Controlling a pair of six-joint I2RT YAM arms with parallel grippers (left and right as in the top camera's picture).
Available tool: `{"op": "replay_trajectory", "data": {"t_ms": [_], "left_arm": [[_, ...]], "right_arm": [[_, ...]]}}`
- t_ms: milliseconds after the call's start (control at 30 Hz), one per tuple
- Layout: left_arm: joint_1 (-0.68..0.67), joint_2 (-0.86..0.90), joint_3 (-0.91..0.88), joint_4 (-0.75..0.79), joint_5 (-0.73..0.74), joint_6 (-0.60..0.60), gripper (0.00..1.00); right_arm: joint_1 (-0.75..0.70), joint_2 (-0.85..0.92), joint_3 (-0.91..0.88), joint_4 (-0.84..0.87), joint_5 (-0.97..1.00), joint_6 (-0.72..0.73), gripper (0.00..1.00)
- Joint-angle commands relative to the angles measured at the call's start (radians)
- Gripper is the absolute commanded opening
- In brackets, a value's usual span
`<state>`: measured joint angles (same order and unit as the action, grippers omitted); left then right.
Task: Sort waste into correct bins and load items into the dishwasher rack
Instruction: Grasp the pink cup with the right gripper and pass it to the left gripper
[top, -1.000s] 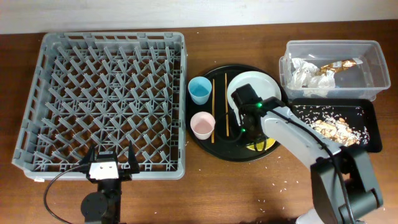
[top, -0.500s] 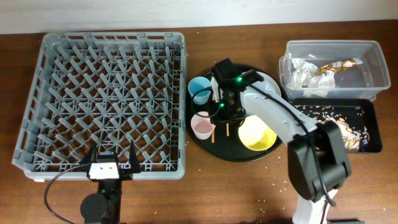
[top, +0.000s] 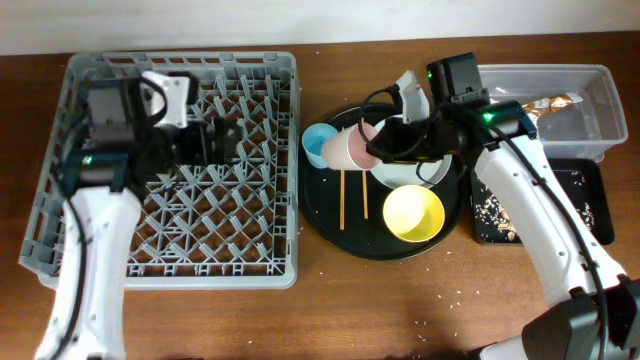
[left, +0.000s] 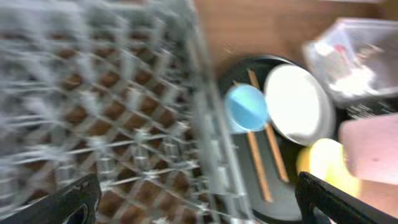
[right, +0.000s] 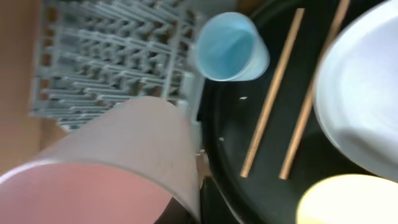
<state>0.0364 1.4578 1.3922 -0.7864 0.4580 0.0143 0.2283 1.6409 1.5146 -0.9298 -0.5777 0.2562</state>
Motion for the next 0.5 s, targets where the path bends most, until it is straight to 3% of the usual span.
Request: {"op": "replay_trajectory", "data": {"t_ms": [0,67,167,300,467], "left_arm": [[-0.001,0.161,0.023,0.040,0.613,-0.003,0.99],[-0.001,0.242,0.023,0.135,0.928,-0.003,0.99],[-0.012,0.248,0.023,0.154,1.116,-0.027,0.99],[-0.129,0.248,0.023,0.178,1.044,-0.045,0.99],[-0.186,0.248,0.023,0.211,0.932,-0.045,0.91]], "right_arm": [[-0.008,-0.011,0.010,0.009,-0.097,-0.016,0.04],[-0.027,-0.011,0.009,0.053,-0.187,-0.016,0.04],[-0.054,-0.005,-0.024,0.170,-0.357,-0.012,0.04],[-0.049,0.050,-0.047,0.303,-0.584,-0.013,0.04],[-0.038,0.058,-0.047,0.329,-0.605,-0.013,0.04]]}}
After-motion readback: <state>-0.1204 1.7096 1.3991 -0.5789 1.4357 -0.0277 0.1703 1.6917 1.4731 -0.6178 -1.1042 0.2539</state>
